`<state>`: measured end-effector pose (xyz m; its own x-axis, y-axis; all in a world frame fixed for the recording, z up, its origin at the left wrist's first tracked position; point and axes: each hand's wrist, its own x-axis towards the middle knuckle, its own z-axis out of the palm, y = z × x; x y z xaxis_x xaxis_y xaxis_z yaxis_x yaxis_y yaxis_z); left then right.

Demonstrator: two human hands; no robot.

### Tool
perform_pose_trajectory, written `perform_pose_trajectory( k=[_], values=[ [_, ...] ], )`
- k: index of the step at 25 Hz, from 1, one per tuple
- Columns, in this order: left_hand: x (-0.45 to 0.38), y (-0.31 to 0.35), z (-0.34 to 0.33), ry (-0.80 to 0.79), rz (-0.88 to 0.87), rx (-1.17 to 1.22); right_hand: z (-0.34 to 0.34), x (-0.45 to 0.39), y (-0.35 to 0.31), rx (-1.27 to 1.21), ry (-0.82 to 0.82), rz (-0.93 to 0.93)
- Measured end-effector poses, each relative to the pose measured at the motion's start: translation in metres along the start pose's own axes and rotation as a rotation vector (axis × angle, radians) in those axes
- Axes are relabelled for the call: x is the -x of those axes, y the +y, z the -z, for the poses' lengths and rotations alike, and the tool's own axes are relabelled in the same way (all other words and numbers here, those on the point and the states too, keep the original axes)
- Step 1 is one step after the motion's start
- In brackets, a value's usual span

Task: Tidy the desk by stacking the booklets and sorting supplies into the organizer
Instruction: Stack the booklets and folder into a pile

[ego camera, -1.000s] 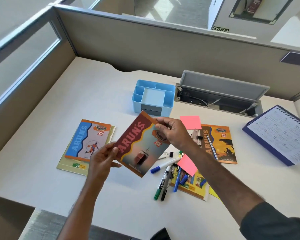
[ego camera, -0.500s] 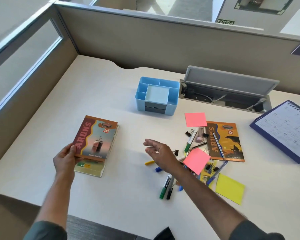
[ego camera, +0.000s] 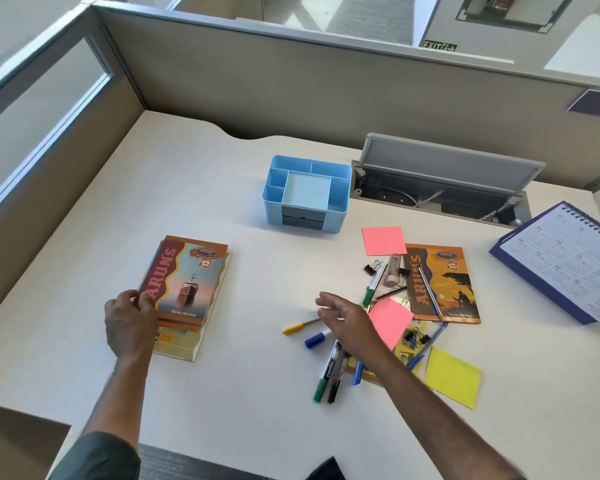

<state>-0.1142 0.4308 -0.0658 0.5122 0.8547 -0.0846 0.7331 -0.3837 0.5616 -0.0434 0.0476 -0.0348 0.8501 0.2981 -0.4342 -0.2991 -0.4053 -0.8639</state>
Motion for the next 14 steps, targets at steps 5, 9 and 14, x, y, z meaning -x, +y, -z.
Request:
perform_pose_trajectory(
  k=[5, 9, 14],
  values=[
    [-0.002, -0.008, -0.008, 0.088, -0.037, -0.175, 0.04, 0.006, 0.018, -0.04, 0.1, -0.002],
    [0.016, 0.001, -0.02, 0.111, -0.038, -0.188, 0.077, 0.011, 0.032, 0.012, 0.218, -0.024],
    [0.087, 0.036, -0.06, -0.081, -0.635, -0.077, 0.121, 0.01, 0.047, 0.175, 0.402, -0.133]
  ],
)
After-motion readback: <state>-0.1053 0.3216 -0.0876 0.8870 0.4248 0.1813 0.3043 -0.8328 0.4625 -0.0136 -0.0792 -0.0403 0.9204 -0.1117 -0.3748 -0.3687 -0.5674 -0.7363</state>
